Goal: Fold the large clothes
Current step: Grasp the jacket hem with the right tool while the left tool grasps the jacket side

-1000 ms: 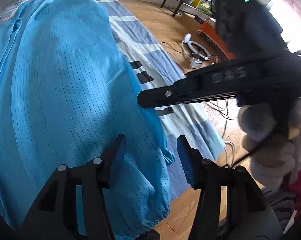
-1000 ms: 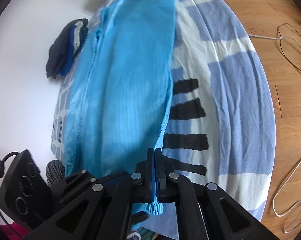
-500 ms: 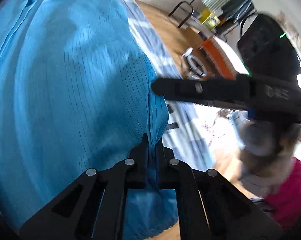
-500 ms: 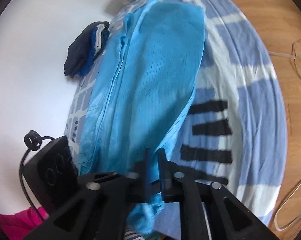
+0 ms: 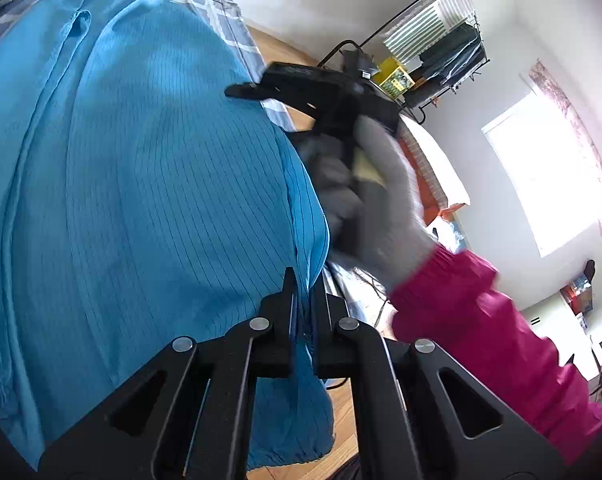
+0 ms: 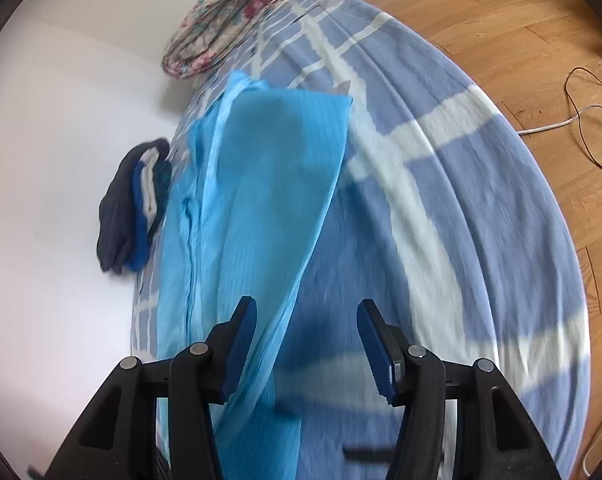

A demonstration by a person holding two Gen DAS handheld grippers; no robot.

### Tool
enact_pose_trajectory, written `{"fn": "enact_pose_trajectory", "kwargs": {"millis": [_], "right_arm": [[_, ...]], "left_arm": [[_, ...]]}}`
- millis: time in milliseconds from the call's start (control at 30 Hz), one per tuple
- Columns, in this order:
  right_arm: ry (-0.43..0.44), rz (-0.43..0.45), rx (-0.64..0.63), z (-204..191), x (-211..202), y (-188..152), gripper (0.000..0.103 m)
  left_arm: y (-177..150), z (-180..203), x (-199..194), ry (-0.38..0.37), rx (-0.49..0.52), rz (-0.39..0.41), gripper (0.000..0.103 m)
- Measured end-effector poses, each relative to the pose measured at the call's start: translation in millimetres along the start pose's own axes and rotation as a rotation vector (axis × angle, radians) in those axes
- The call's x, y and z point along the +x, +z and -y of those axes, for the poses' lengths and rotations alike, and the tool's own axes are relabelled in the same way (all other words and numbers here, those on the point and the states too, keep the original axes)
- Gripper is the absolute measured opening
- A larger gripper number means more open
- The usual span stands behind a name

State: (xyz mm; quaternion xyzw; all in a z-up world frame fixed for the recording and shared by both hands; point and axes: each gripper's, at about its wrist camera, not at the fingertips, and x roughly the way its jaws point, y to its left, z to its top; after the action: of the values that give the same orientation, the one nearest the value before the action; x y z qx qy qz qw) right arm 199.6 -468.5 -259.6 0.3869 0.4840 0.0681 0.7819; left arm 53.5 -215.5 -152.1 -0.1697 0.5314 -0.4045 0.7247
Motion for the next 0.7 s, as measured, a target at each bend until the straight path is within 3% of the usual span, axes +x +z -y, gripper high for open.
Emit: {"fn": "enact_pose_trajectory", "kwargs": {"millis": [133,200,267,400,600,700], "right_arm": [[0.023,0.044,0.077,6,20,26,0.048],[0.014,0.05,0.082,2,28,34,0.015],[-0.053,0.063,0.046,-12,30,40,0.0],[-0.221,0.096,-0.13,-56,12,43,0.0],[-0.6,0.154,-0.435,-129,4,22,0.0],[-0.689,0.148,-0.532,-159,19,9,0.0]], "left_arm": [[-8,-3,-6,-0.016,-0.006,0.001,0.003],[-10,-8,-10,-0.023,-0.018,0.0,0.003],[-6,-20,-12,-0.039,-0.048,0.0,0.003],[-9,-37,-23,-0.087,-0.11,0.011,0.003],[-18,-66,-41,-0.122,-0.177,0.031,0.003],[-26,-85,-50,-0.117,-0.216,0.036,0.003]]}}
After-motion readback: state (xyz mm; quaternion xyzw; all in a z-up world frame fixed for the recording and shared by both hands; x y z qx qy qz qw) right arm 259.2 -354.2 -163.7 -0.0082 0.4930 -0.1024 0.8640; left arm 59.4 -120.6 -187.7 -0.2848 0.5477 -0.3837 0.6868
